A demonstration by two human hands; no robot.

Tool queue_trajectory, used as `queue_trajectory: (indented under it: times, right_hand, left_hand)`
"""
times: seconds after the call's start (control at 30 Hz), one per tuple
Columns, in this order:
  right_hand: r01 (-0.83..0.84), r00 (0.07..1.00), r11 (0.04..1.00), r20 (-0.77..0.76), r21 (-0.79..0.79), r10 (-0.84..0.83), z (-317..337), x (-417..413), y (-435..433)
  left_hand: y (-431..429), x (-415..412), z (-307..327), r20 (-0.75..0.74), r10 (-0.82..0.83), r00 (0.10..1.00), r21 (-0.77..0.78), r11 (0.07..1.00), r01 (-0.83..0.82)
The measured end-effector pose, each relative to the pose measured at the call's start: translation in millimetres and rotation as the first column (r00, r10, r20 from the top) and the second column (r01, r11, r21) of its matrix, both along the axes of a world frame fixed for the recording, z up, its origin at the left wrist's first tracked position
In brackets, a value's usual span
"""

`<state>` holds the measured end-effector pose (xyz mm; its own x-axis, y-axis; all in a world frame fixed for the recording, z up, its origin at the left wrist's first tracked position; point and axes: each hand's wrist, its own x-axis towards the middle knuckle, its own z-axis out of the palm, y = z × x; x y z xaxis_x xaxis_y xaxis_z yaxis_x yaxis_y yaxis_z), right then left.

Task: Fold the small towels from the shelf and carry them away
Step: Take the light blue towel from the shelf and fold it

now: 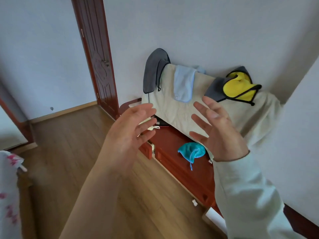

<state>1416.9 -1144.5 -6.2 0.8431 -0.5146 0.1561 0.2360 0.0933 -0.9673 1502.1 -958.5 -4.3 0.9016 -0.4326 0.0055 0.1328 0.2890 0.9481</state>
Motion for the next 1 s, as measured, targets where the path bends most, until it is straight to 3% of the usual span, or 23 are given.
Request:
queue_trajectory:
  times: [0.3,0.63,0.8,1.0]
  right_hand:
    - [-0.033,0.999,0.999,0.016,0.021,0.033,-6.4,170.1,5.8]
    - [0.015,1.0,0.998,0.001,0.057,-0.015,-32.2,366.5,-16.0]
    - [0.105,0.994,0.994,-0.018,0.039,-0.105,-20.2,433.0,-35.3]
    - [0.289,0.957,0.956,-0.03,0.059,-0.287,-10.2,450.3,-64.5]
  left_hand:
    - [5.3,166.2,-8.6,-0.057,-0.015,0.998,-0.018,1.0,0.014]
    - [-29.8,367.4,-22.9,0.02,-0.072,0.997,0.098,0.993,0.069]
    - [-59.8,447.8,-20.8,0.074,-0.175,0.982,0.124,0.978,0.165]
    - [-109.7,495.5,-8.2,0.059,-0.38,0.923,0.059,0.925,0.376]
